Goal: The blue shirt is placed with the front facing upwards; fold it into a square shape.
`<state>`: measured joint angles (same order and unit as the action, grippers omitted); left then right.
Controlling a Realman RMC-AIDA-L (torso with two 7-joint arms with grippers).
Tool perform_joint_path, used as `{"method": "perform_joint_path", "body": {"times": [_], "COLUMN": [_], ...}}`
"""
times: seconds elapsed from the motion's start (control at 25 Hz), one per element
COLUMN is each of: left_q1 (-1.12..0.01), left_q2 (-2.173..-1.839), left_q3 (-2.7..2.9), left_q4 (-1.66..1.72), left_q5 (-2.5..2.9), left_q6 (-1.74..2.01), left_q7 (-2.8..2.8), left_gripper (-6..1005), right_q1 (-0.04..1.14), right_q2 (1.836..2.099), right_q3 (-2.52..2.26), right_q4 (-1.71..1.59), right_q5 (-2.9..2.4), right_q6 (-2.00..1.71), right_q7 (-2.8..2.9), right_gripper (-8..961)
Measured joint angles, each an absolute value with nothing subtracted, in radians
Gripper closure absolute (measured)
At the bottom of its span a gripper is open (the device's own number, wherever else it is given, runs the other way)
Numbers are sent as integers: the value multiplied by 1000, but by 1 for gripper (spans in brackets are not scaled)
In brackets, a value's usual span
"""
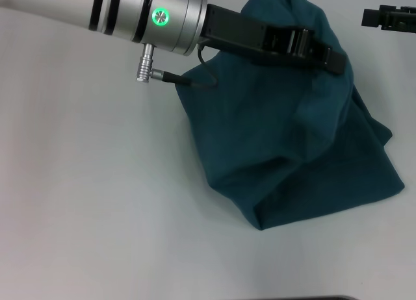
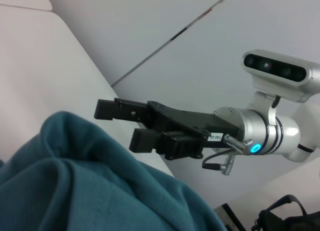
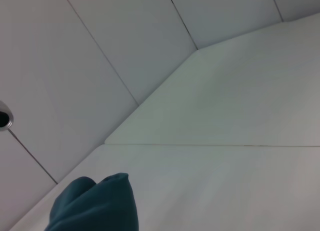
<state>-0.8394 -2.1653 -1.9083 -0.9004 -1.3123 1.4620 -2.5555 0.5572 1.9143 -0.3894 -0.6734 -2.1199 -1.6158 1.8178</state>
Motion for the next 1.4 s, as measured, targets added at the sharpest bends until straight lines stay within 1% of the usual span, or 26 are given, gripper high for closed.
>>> {"method": "perform_joint_path", "body": {"times": [0.2,0.44,0.72,0.76,0.88,1.04,1.16,1.2,1.4], "left_q1": [-836,-845,-845,-843,-837,-793,-741,-708,-635], "left_q2": [-2166,-2166,-2166,-2165,-2163,-2155,-2146,-2143,-2141], "left_q3": [-1894,-1859,-1878,-1885,-1894,-1946,-1984,-2017,-2089], "left_q4": [-895,-857,-853,-856,-865,-883,-914,-932,-955], "left_q5": [-1315,-1313,-1319,-1319,-1312,-1307,-1304,-1304,-1304], "left_q6": [1473,1464,1452,1445,1445,1449,1452,1453,1454], "left_q7": [-2546,-2524,-2524,-2524,-2523,-2487,-2452,-2422,-2350], "left_gripper": [937,877,673,460,404,329,273,254,34], "right_q1": [557,562,567,568,567,556,545,543,540], "right_q2": [1914,1914,1914,1914,1909,1901,1892,1891,1884], "right_q3": [-389,-392,-397,-397,-401,-422,-431,-432,-446], "right_q4": [-673,-673,-673,-673,-673,-673,-674,-674,-670], "right_q5": [-2120,-2120,-2120,-2121,-2128,-2142,-2170,-2178,-2242], "right_q6": [-1613,-1611,-1605,-1604,-1600,-1607,-1634,-1644,-1690], "right_q7": [1818,1818,1819,1822,1838,1869,1897,1904,1963], "right_gripper": [70,71,69,69,70,71,71,71,70]}}
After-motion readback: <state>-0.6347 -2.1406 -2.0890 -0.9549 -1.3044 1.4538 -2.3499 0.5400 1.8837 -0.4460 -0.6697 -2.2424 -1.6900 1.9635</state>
